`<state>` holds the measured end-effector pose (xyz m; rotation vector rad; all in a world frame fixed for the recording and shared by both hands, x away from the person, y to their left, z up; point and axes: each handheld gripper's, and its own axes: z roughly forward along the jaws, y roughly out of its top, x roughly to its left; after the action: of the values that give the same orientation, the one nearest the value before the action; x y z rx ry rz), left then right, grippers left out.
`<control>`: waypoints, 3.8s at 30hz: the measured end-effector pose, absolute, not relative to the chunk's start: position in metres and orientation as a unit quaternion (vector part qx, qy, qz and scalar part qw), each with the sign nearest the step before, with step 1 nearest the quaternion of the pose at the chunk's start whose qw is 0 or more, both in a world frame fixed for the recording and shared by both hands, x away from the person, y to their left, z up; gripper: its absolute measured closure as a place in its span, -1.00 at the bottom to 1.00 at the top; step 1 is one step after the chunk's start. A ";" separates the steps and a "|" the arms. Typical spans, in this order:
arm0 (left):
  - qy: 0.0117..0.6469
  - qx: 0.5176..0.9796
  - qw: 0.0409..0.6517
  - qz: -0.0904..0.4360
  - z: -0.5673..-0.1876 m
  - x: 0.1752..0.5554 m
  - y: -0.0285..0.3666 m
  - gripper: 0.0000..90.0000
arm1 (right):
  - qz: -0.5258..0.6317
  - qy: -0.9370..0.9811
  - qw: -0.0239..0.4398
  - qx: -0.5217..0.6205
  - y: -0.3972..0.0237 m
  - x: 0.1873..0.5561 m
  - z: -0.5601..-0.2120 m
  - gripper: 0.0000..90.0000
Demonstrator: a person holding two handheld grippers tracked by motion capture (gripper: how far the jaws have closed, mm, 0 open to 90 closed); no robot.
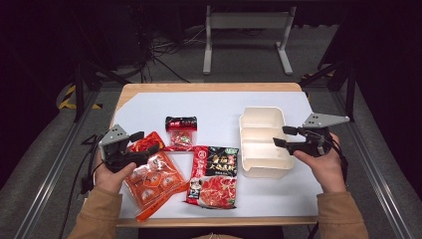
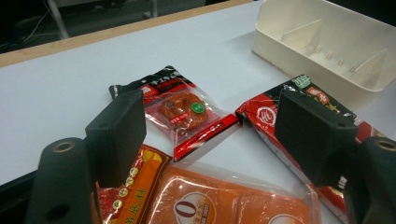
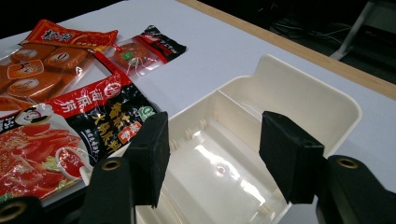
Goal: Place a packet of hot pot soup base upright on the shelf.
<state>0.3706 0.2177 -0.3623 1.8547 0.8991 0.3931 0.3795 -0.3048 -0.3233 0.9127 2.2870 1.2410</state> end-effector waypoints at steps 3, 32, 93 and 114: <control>0.371 0.767 0.501 0.152 -0.360 0.373 0.214 -0.44 | 0.442 0.814 0.190 0.326 -0.305 0.380 -0.324 -0.05; 0.330 0.806 0.485 0.083 -0.353 0.411 0.148 -0.49 | 0.439 0.815 0.188 0.328 -0.303 0.381 -0.327 -0.08; 0.363 0.863 0.349 -0.039 -0.437 0.451 0.086 0.34 | 0.431 0.824 0.180 0.321 -0.296 0.382 -0.331 -0.11; 0.393 0.841 0.368 -0.049 -0.419 0.446 0.088 0.89 | 0.435 0.820 0.178 0.326 -0.300 0.383 -0.332 -0.09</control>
<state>0.4462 0.0881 -0.4192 2.1593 1.0102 -0.1266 0.3828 -0.3000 -0.3320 0.9231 2.3191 1.2302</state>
